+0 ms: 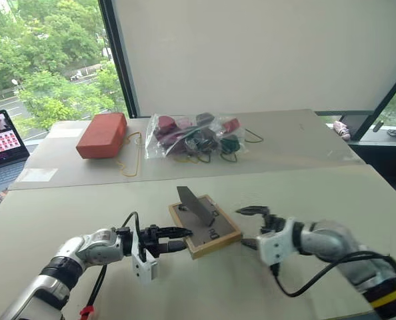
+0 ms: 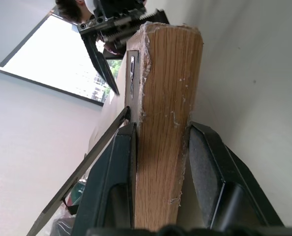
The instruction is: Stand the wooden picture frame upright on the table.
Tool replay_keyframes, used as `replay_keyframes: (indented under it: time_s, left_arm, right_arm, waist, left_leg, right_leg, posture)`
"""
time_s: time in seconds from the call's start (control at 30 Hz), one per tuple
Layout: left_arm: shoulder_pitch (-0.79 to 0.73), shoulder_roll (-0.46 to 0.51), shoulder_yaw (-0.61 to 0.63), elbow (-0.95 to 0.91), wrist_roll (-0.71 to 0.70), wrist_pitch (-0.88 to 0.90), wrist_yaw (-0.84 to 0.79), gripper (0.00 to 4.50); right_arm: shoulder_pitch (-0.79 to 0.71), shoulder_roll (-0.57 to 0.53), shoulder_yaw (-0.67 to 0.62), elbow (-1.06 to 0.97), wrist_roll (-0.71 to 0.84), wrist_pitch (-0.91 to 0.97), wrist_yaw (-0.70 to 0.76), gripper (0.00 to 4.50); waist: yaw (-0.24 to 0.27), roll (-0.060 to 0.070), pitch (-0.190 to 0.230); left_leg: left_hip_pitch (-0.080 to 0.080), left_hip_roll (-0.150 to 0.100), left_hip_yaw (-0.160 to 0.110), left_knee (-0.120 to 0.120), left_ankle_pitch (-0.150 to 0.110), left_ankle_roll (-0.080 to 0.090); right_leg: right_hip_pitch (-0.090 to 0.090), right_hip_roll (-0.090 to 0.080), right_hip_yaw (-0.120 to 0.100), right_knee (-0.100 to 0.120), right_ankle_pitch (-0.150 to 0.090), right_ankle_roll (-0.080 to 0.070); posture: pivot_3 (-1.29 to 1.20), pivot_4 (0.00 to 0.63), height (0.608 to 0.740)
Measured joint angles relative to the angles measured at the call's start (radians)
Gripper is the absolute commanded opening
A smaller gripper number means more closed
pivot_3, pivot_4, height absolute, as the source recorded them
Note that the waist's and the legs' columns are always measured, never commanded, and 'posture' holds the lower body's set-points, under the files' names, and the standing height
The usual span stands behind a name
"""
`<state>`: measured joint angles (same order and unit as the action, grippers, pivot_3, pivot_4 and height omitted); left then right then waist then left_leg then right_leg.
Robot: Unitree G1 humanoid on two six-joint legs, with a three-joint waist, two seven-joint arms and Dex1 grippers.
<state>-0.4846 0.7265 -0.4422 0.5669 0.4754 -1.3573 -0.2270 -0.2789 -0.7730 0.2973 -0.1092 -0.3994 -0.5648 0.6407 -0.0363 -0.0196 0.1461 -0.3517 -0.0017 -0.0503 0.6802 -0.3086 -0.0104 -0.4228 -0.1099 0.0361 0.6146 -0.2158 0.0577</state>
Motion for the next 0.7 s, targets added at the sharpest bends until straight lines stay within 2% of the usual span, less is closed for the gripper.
replay_keyframes:
  time_s: [0.13,0.23,0.5,0.7]
  left_arm:
    - [0.000,0.011,-0.002,0.000,-0.039,0.004,-0.031,1.14]
    - [0.000,0.011,-0.002,-0.001,-0.047,0.004,-0.045,1.14]
    - [0.003,0.009,0.011,0.001,-0.092,0.008,-0.062,1.14]
    - [0.003,-0.003,0.013,0.004,-0.134,0.034,-0.091,1.14]
  right_arm:
    - [-0.022,0.016,-0.004,-0.017,-0.043,-0.049,-0.048,4.47]
    - [-0.022,0.035,-0.004,-0.020,-0.059,-0.050,-0.057,3.91]
    - [-0.018,0.038,-0.014,-0.019,-0.089,-0.054,-0.085,1.24]
    - [-0.028,0.045,-0.018,-0.021,-0.069,-0.021,-0.058,1.22]
  waist:
    - [0.009,0.000,0.000]
    - [0.015,0.000,0.000]
    - [0.018,0.000,0.000]
    - [0.021,0.000,0.000]
  left_leg:
    - [-0.001,0.000,0.000,0.000,0.000,0.000]
    - [-0.001,0.000,0.000,-0.001,0.000,0.001]
    - [0.000,0.000,0.000,0.000,0.000,0.001]
    - [0.000,0.000,0.000,0.000,0.000,0.001]
  right_leg:
    - [0.000,0.000,-0.001,-0.001,0.000,0.001]
    - [0.001,0.000,-0.001,-0.002,0.000,0.001]
    - [0.001,0.000,0.000,-0.002,0.000,0.001]
    - [0.002,0.000,0.000,-0.002,0.000,0.001]
  posture:
    - [0.00,0.150,0.740]
    - [0.00,0.150,0.740]
    - [0.00,0.150,0.740]
    - [0.00,0.150,0.740]
